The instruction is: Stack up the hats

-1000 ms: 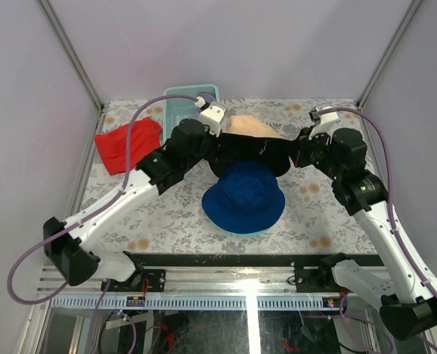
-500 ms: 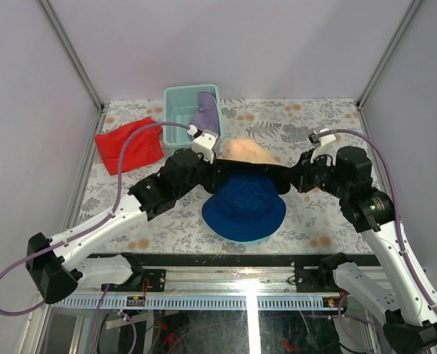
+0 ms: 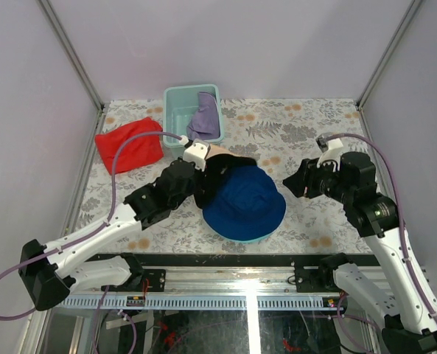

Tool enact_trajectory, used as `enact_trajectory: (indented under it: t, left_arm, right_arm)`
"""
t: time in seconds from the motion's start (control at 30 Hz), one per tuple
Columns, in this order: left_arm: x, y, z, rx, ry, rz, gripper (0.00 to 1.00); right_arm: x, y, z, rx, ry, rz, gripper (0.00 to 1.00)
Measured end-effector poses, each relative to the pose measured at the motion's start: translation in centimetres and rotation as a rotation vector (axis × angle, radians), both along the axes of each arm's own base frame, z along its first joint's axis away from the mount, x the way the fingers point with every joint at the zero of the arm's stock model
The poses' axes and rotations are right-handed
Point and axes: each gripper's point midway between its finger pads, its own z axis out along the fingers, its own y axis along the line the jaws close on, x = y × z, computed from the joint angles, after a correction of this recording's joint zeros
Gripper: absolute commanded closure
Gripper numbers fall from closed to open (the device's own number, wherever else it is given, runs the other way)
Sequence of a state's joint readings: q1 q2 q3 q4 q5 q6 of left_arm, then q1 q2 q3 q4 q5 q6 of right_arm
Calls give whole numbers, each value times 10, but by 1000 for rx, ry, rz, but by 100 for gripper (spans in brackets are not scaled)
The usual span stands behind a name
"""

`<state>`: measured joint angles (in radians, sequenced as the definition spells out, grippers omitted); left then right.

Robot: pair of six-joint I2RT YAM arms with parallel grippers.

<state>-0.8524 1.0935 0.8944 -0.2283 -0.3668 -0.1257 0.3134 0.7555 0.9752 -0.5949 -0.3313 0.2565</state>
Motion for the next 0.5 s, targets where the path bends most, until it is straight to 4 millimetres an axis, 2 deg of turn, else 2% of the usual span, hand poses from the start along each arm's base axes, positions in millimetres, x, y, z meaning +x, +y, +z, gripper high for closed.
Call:
enact_trajectory:
  t: [0.13,0.3,0.4,0.5]
  left_arm:
    - [1,3,5,27,-33,0,100]
    - [2,1,14,67,-74,-33,100]
    - [10,-4,31,97,-119,-46,100]
    - [20,-10,57,124,-179,-59,100]
  right_arm:
    - [10,5,21,41,6,-20,41]
    - [36,15,66,71,-12,-27,40]
    - [54,24,90,87,-22,-17,39]
    - [69,32,102,93,1,0,34]
